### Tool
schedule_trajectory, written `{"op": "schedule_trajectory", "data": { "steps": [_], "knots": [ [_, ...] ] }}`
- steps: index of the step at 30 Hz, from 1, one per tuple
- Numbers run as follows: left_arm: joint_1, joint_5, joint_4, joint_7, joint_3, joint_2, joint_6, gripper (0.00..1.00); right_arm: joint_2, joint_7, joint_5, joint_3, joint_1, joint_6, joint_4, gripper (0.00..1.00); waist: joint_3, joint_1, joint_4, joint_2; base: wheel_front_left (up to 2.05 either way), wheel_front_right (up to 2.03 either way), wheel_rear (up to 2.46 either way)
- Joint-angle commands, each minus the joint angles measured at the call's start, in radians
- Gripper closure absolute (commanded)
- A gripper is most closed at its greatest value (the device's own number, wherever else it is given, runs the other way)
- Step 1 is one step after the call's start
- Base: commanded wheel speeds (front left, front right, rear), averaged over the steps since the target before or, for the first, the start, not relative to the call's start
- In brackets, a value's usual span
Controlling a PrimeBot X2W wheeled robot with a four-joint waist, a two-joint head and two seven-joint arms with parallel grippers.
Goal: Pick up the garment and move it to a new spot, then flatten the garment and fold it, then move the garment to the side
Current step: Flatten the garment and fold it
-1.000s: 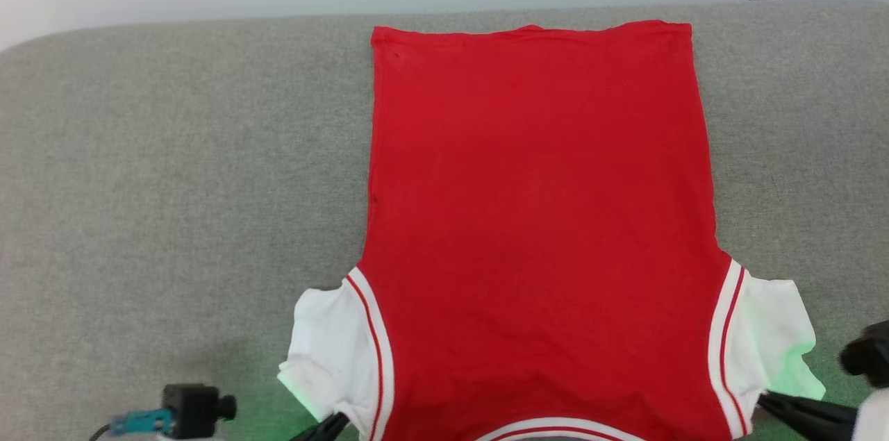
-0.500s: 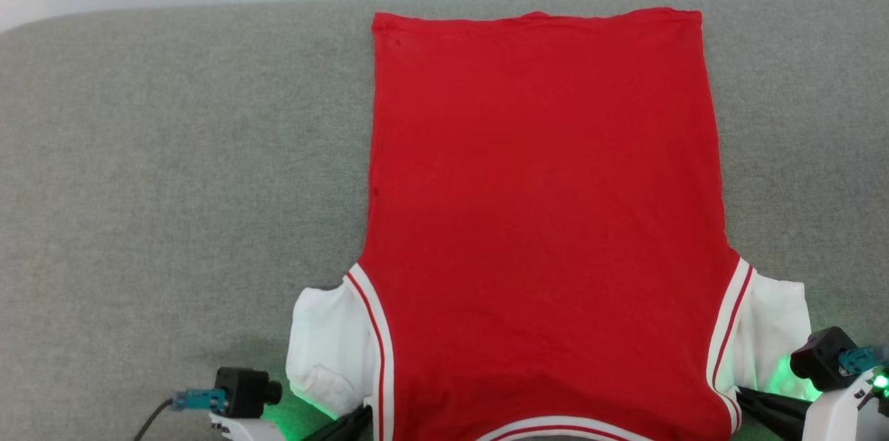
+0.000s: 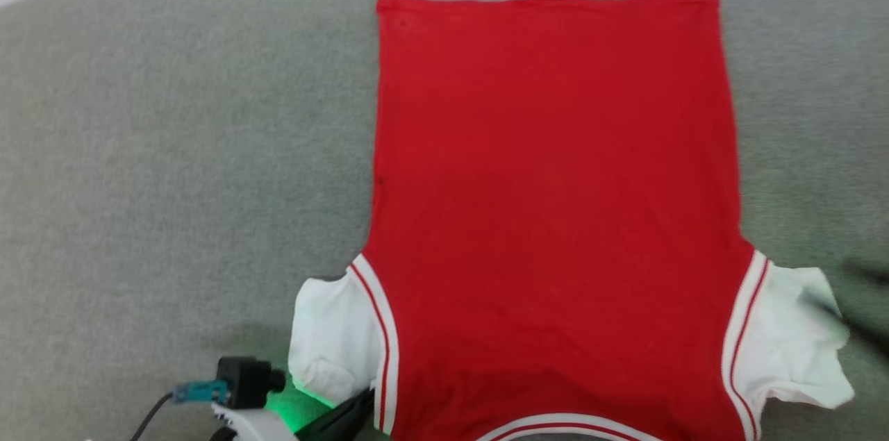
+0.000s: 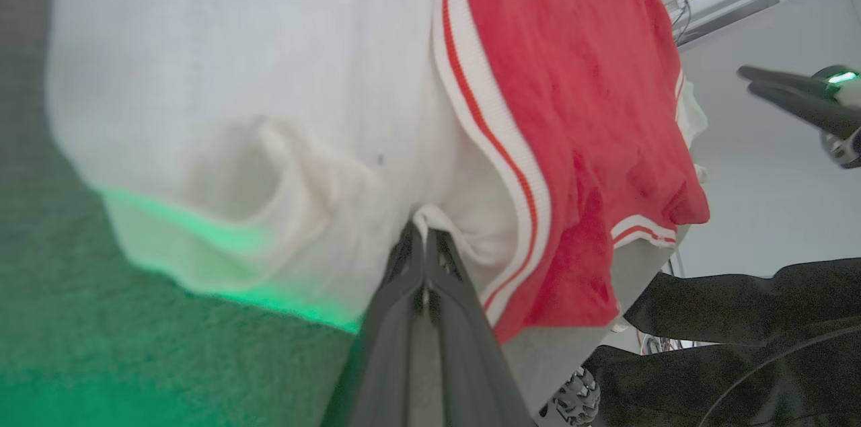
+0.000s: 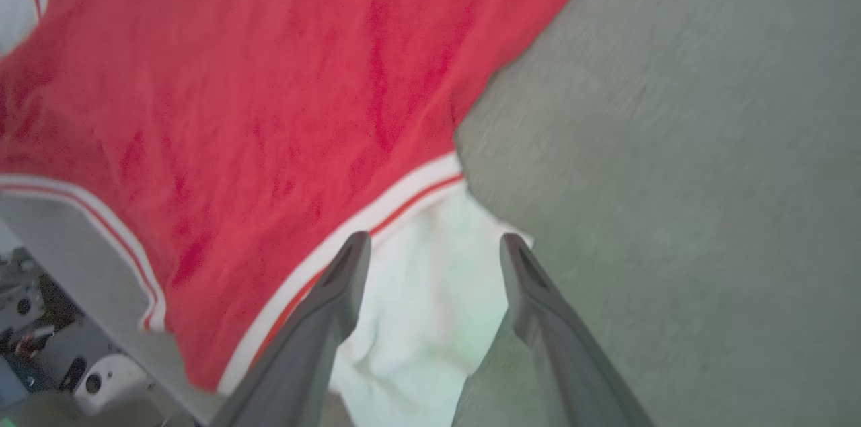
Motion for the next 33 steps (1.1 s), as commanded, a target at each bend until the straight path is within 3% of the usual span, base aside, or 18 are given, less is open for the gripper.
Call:
{"op": "schedule_trajectory", "data": {
  "steps": [1,5,11,16,20,28,29,31,33],
  "knots": [
    [-0.044,0.009,0.007,0.008,-0.002,-0.048,0.004,1.0,-0.023,0.021,0.043,-0.072,-0.024,-0.002,-0.021,0.0,0.034,0.0,0.032,0.0,0.0,0.0,0.0],
    [-0.104,0.039,-0.014,0.018,-0.011,-0.07,0.003,1.0,-0.043,0.093,0.066,-0.211,-0.106,-0.002,0.033,0.0,0.09,0.0,0.087,0.0,0.0,0.0,0.0],
    [-0.192,0.073,-0.033,0.026,-0.028,-0.12,0.002,1.0,0.08,0.269,-0.057,-0.312,-0.358,-0.002,0.265,0.0,0.201,0.0,0.184,0.0,0.0,0.0,0.0],
    [-0.256,0.079,-0.038,0.018,-0.053,-0.174,0.002,1.0,0.212,0.406,-0.228,-0.306,-0.595,-0.002,0.501,0.0,0.278,0.0,0.266,0.0,0.0,0.0,0.0],
    [-0.278,0.079,-0.03,0.009,-0.087,-0.2,0.002,1.0,0.317,0.506,-0.29,-0.315,-0.734,-0.002,0.684,0.0,0.313,0.0,0.303,0.0,0.0,0.0,0.0],
    [-0.295,0.064,0.002,-0.014,-0.129,-0.204,0.008,1.0,0.416,0.686,-0.337,-0.27,-0.815,-0.002,0.881,0.0,0.341,0.0,0.326,0.0,0.0,0.0,0.0],
    [-0.297,0.062,0.004,-0.017,-0.133,-0.203,0.009,1.0,0.423,0.696,-0.335,-0.261,-0.812,-0.001,0.888,0.55,0.339,0.0,0.325,0.0,0.0,0.0,0.0],
    [-0.302,0.058,0.006,-0.021,-0.137,-0.198,0.01,1.0,0.433,0.686,-0.323,-0.259,-0.806,-0.001,0.895,1.0,0.329,0.0,0.321,0.0,0.0,0.0,0.0],
    [-0.302,0.056,0.009,-0.025,-0.139,-0.193,0.01,1.0,0.434,0.675,-0.321,-0.26,-0.803,-0.001,0.9,1.0,0.321,0.0,0.317,0.0,0.0,0.0,0.0]
  ]
}}
